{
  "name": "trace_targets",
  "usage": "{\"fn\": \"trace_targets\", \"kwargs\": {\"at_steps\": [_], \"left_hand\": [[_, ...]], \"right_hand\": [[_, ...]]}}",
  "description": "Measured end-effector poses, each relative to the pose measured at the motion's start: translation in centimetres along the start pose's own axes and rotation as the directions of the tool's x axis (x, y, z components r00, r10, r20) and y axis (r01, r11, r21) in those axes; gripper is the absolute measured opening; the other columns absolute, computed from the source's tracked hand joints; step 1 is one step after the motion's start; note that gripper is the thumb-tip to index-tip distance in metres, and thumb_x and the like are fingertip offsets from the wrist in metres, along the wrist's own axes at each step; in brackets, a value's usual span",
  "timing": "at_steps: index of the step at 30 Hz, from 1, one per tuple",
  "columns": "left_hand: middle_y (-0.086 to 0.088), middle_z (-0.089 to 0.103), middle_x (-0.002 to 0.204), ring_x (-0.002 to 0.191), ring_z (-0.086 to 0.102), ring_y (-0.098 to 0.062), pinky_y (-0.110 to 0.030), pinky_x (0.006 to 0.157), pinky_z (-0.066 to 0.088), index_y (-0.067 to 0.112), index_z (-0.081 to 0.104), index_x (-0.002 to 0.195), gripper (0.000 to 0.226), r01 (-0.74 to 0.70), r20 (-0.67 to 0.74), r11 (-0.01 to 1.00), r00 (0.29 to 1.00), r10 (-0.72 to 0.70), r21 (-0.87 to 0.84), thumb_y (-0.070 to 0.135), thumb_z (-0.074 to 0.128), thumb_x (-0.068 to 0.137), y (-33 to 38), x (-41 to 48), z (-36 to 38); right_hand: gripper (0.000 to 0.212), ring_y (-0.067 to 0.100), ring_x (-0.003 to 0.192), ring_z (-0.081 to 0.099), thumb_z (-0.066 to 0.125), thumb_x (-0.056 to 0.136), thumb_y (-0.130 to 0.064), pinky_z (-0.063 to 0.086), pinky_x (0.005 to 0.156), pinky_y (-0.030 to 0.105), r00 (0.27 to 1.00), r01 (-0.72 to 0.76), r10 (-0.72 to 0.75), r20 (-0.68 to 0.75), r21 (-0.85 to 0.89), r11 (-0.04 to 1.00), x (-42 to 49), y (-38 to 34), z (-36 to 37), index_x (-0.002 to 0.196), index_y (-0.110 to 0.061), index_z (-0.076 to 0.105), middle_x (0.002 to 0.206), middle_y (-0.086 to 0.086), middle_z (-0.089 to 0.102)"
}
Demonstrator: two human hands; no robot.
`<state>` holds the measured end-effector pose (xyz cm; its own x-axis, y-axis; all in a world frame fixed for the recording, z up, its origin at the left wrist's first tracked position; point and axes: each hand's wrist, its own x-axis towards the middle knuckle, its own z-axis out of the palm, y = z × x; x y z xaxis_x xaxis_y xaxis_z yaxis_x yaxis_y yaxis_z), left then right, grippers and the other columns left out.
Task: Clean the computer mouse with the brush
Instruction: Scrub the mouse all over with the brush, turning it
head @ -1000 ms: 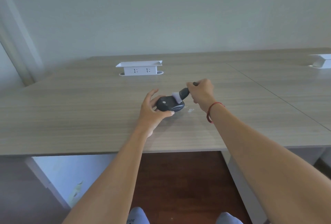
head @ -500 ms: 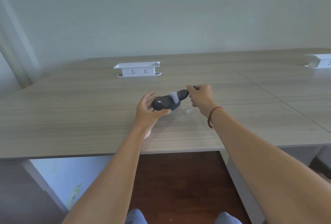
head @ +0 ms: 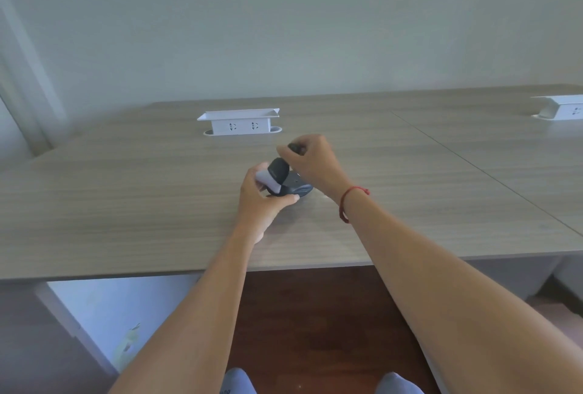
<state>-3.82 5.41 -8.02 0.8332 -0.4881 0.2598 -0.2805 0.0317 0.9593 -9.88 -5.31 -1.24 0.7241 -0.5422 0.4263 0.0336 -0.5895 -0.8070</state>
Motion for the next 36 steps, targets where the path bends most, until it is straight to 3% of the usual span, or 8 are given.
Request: {"fn": "trace_targets", "kwargs": {"at_steps": [5, 10, 14, 18, 21, 25, 29, 36], "left_hand": [[0.004, 0.058, 0.124, 0.091, 0.054, 0.012, -0.007, 0.063, 0.042, 0.023, 0.032, 0.142, 0.093, 0.066, 0.006, 0.997, 0.998, -0.066, -0.039, 0.000, 0.085, 0.068, 0.1, -0.1, 0.0], [0.002, 0.060, 0.124, 0.097, 0.056, 0.006, -0.014, 0.072, 0.043, 0.023, 0.035, 0.140, 0.092, 0.072, -0.015, 0.996, 0.997, -0.073, -0.054, 0.001, 0.086, 0.066, 0.0, 0.0, 0.0], [0.004, 0.067, 0.119, 0.101, 0.063, 0.001, -0.015, 0.075, 0.047, 0.021, 0.050, 0.128, 0.076, 0.065, 0.000, 0.994, 0.998, -0.065, -0.090, 0.004, 0.088, 0.065, -0.1, 0.1, -0.2], [-0.005, 0.072, 0.106, 0.098, 0.068, -0.016, -0.022, 0.077, 0.052, 0.018, 0.067, 0.102, 0.043, 0.052, -0.014, 0.988, 0.998, -0.055, -0.148, 0.010, 0.088, 0.066, -0.3, 0.5, -0.3], [-0.006, 0.075, 0.100, 0.092, 0.070, -0.018, -0.026, 0.078, 0.056, 0.015, 0.069, 0.099, 0.033, 0.072, -0.016, 0.983, 0.997, -0.076, -0.171, 0.016, 0.086, 0.071, -0.1, 0.6, -0.3], [-0.005, 0.074, 0.093, 0.090, 0.073, -0.017, -0.030, 0.081, 0.059, 0.004, 0.069, 0.100, 0.030, 0.125, -0.034, 0.963, 0.990, -0.137, -0.240, 0.024, 0.079, 0.080, 0.4, 0.5, -0.1], [-0.008, 0.070, 0.098, 0.092, 0.070, -0.017, -0.031, 0.082, 0.059, -0.001, 0.067, 0.100, 0.025, 0.177, -0.039, 0.904, 0.977, -0.208, -0.388, 0.021, 0.070, 0.088, 1.0, 0.6, -0.2], [-0.009, 0.065, 0.104, 0.090, 0.069, -0.020, -0.031, 0.071, 0.059, 0.009, 0.067, 0.101, 0.018, 0.246, -0.001, 0.758, 0.951, -0.309, -0.604, 0.024, 0.061, 0.093, 1.5, 0.8, -0.5]], "right_hand": [[0.035, 0.012, 0.045, 0.028, 0.062, 0.086, -0.015, 0.025, 0.037, 0.016, 0.989, -0.032, 0.023, -0.144, -0.059, 0.998, 0.2, 0.6, -0.8, 0.056, -0.005, 0.046, 0.050, 0.003, 0.034], [0.032, 0.015, 0.048, 0.034, 0.063, 0.088, -0.022, 0.026, 0.037, 0.011, 0.995, -0.051, 0.049, -0.085, -0.021, 0.998, 0.0, 0.8, -0.9, 0.062, -0.005, 0.054, 0.056, 0.008, 0.043], [0.030, 0.017, 0.049, 0.034, 0.061, 0.089, -0.021, 0.030, 0.040, 0.013, 0.958, -0.168, 0.165, -0.234, 0.009, 0.986, 0.2, 2.4, -2.2, 0.065, -0.004, 0.055, 0.056, 0.008, 0.043], [0.028, 0.018, 0.047, 0.038, 0.062, 0.089, -0.027, 0.035, 0.042, 0.022, 0.937, -0.268, 0.316, -0.151, 0.272, 0.924, 0.1, 2.9, -2.9, 0.071, -0.007, 0.057, 0.056, 0.006, 0.049], [0.032, 0.019, 0.048, 0.037, 0.060, 0.091, -0.026, 0.035, 0.043, 0.023, 0.899, -0.330, 0.393, -0.196, 0.287, 0.899, -0.2, 3.6, -3.1, 0.066, -0.007, 0.052, 0.056, 0.005, 0.047], [0.038, 0.021, 0.054, 0.038, 0.056, 0.091, -0.027, 0.034, 0.047, 0.027, 0.829, -0.328, 0.392, -0.398, 0.220, 0.919, 0.0, 3.9, -3.5, 0.059, -0.010, 0.043, 0.056, 0.003, 0.041], [0.031, 0.017, 0.046, 0.034, 0.055, 0.092, -0.027, 0.032, 0.040, 0.023, 0.884, -0.261, 0.394, -0.253, 0.433, 0.863, 0.1, 2.5, -3.8, 0.067, -0.009, 0.051, 0.057, 0.004, 0.042], [0.038, 0.020, 0.057, 0.039, 0.058, 0.088, -0.038, 0.039, 0.053, 0.032, 0.902, -0.206, 0.283, -0.327, 0.250, 0.946, 0.1, 3.0, -3.1, 0.072, -0.004, 0.058, 0.064, 0.009, 0.047]]}}
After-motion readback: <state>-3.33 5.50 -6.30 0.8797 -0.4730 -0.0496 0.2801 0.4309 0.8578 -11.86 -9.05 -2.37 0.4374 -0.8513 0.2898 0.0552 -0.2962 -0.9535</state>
